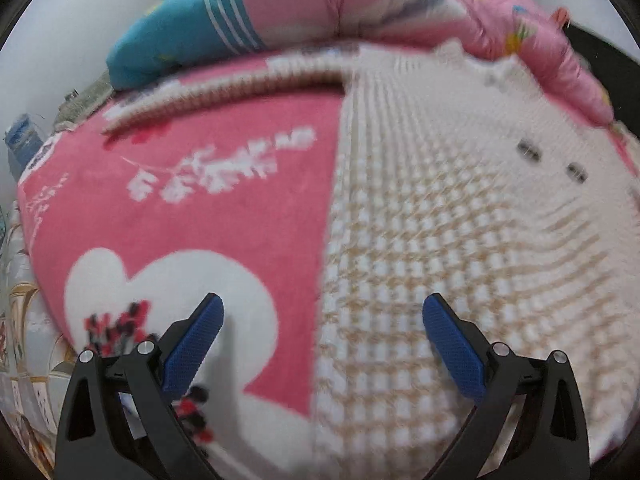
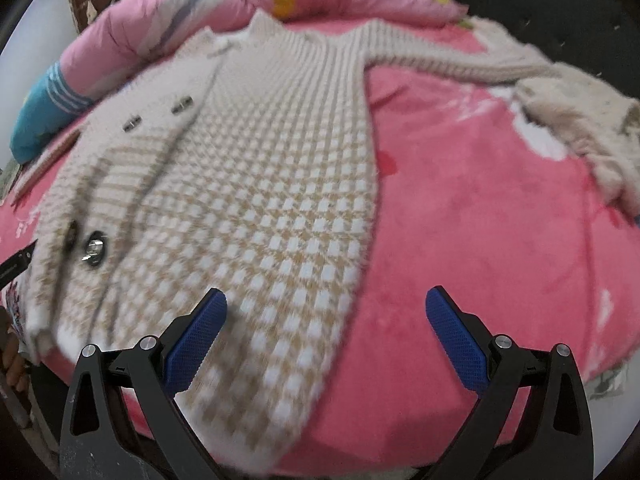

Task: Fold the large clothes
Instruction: 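Lower both tools toward the coat's front panels and hem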

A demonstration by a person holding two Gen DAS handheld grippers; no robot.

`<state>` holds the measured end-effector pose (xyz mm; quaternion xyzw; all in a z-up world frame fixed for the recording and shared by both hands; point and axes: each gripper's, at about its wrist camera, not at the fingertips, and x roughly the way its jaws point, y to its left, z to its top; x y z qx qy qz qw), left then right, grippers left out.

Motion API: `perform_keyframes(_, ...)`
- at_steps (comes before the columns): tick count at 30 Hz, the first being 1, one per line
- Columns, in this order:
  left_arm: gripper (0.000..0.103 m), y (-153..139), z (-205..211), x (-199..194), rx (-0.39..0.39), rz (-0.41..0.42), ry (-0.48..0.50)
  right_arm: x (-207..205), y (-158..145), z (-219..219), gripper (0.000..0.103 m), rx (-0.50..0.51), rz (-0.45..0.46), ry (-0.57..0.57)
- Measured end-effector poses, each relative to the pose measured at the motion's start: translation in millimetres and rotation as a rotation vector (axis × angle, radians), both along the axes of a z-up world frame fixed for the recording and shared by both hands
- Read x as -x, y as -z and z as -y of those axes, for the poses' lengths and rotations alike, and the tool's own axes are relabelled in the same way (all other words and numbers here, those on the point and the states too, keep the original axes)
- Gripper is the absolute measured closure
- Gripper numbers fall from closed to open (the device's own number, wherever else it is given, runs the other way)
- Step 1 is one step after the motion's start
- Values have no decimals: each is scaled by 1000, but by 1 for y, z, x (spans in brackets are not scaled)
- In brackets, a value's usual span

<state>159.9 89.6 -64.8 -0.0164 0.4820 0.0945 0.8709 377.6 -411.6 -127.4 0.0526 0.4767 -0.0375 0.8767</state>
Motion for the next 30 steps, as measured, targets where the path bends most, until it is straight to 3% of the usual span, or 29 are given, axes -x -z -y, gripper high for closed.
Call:
perform_keyframes(9, 4, 10, -11, 8, 93, 47, 17, -10, 6, 4, 7, -20, -23, 15)
perform_keyframes(13, 4, 10, -8, 9, 84, 50, 24, -18, 8, 11, 7, -57, -48, 33)
perform_keyframes(30, 4, 13, -14, 11, 109, 84, 52, -29, 9, 19, 7, -54, -57, 20)
